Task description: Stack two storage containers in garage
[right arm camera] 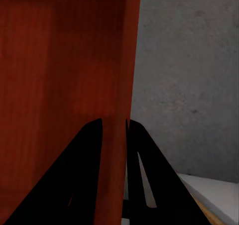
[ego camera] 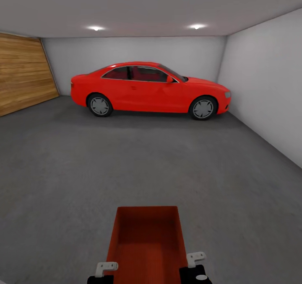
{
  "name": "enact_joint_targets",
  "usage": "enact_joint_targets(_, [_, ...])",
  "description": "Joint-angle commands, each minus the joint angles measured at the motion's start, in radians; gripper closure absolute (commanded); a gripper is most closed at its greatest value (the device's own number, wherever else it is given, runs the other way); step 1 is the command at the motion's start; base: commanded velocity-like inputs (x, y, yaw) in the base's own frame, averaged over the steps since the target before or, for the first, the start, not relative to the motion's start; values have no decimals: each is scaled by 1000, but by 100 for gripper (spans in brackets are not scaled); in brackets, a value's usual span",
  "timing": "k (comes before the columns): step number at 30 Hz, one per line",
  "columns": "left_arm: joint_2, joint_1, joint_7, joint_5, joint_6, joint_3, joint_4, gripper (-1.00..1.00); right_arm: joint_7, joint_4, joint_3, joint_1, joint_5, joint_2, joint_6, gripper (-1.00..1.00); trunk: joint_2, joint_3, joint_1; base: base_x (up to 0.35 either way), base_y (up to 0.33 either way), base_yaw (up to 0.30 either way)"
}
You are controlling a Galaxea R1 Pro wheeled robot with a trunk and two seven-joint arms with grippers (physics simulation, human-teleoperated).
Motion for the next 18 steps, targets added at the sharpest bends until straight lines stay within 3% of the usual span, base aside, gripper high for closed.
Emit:
enact_joint_targets(1, [14,-1,7,4,-29,-6,-2,100,-1,4,12,0,-7,-27,4,100,-1,-2,1,164,-27,0])
enact_joint_targets(18, [14,-1,7,4,-29,-6,-2,100,-1,4,12,0,-7,-27,4,100,-1,-2,1,157,-20,0])
